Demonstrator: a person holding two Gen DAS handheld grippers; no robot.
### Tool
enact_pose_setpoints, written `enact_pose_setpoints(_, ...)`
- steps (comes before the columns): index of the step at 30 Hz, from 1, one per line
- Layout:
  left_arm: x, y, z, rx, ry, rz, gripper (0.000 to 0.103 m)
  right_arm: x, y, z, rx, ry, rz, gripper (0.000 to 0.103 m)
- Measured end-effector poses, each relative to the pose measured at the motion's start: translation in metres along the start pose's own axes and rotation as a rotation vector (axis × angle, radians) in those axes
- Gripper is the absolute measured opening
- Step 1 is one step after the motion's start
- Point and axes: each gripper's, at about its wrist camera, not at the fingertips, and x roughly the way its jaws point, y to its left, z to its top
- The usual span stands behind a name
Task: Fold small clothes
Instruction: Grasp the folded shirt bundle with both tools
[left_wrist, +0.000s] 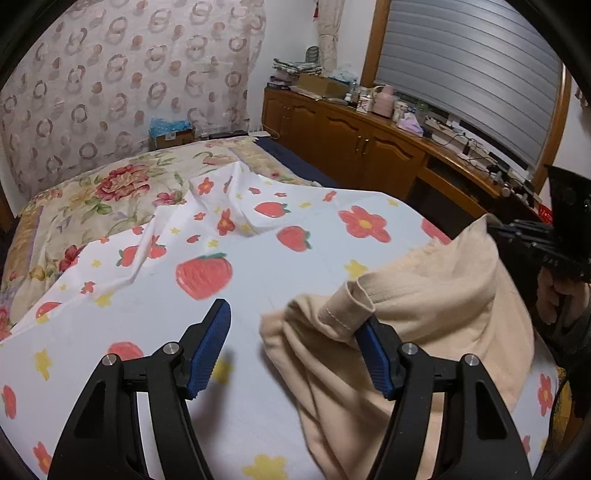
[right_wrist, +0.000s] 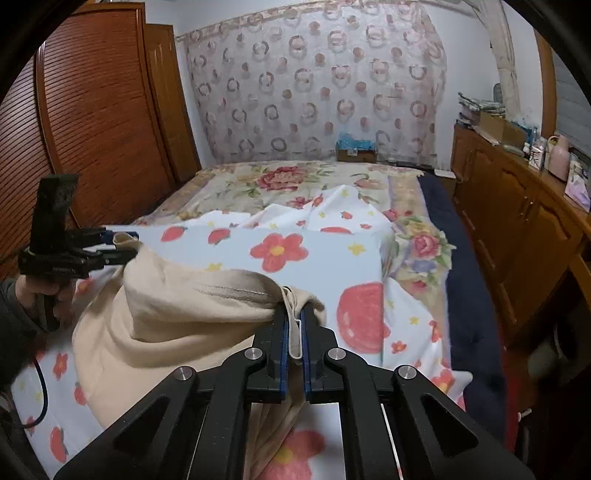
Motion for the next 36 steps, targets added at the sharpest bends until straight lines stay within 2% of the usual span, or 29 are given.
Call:
enact_pose_setpoints(2, 0.003, 0.005, 0.001, -0.017, 0.004, 0.012, 0.069, 0.002, -0.003, 0.003, 0.009, -0.013, -0.047, 0.005)
enact_pose_setpoints(5, 0.003, 0.008, 0.001, -0.030, -0.003, 0.006, 0.068, 0.011, -0.002, 0.004, 0.033, 0.027, -0.088, 0.005)
enact_pose_setpoints(9, 0.004, 0.006, 0.004, -0.039, 0.000, -0.103, 0.062, 0.015, 0.008, 0.004, 0.023, 0.045, -0.105, 0.005)
enact_pose_setpoints(11, 0.008, 0.005, 0.007, -0.037, 0.011, -0.125, 0.038, 0.013, 0.008, 0.006, 0.031, 0.040, -0.101, 0.005)
enact_pose_setpoints(12, 0.010, 0.004, 0.008, -0.036, 0.020, -0.133, 0.031, 0.015, 0.006, 0.010, 0.040, 0.036, -0.095, 0.005)
enact_pose_setpoints(13, 0.012, 0.004, 0.009, -0.036, 0.025, -0.138, 0.015, 0.016, 0.006, 0.013, 0.040, 0.029, -0.093, 0.005)
enact_pose_setpoints(14, 0.013, 0.003, 0.011, -0.037, 0.024, -0.141, 0.010, 0.014, 0.005, 0.014, 0.035, 0.025, -0.100, 0.005)
enact_pose_setpoints(16, 0.009, 0.005, 0.016, -0.049, -0.015, -0.110, 0.008, 0.010, 0.001, 0.013, 0.040, 0.015, -0.111, 0.005)
enact_pose_setpoints(19, 0.007, 0.012, 0.025, -0.074, -0.032, -0.050, 0.008, 0.005, 0.000, 0.013, 0.055, 0.001, -0.148, 0.020)
enact_pose_setpoints(21, 0.009, 0.015, 0.027, -0.084, -0.019, -0.033, 0.009, 0.003, 0.003, 0.010, 0.046, -0.006, -0.177, 0.033)
enact_pose_setpoints(24, 0.008, 0.020, 0.027, -0.082, -0.007, -0.014, 0.023, 0.001, 0.007, 0.008, 0.048, -0.002, -0.172, 0.046)
enact_pose_setpoints(26, 0.002, 0.022, 0.024, -0.071, -0.015, -0.014, 0.051, -0.002, 0.011, 0.005, 0.044, -0.003, -0.161, 0.049)
enact_pose_setpoints(27, -0.001, 0.023, 0.023, -0.071, -0.021, -0.019, 0.056, -0.001, 0.011, 0.004, 0.043, -0.001, -0.154, 0.051)
enact_pose_setpoints(28, -0.004, 0.023, 0.020, -0.067, -0.019, -0.026, 0.067, -0.003, 0.013, 0.002, 0.045, -0.001, -0.150, 0.053)
enact_pose_setpoints(29, -0.007, 0.022, 0.017, -0.060, -0.012, -0.033, 0.073, -0.005, 0.015, 0.000, 0.050, -0.001, -0.143, 0.058)
enact_pose_setpoints(30, -0.009, 0.020, 0.014, -0.051, 0.000, -0.040, 0.073, -0.005, 0.016, -0.002, 0.054, 0.005, -0.128, 0.062)
enact_pose_setpoints(33, -0.008, 0.012, 0.003, -0.024, 0.029, -0.024, 0.073, 0.003, 0.018, -0.008, 0.064, 0.052, -0.089, 0.063)
enact_pose_setpoints(36, 0.000, 0.007, -0.004, -0.030, 0.073, -0.029, 0.073, 0.017, 0.014, -0.014, 0.091, 0.109, -0.087, 0.063)
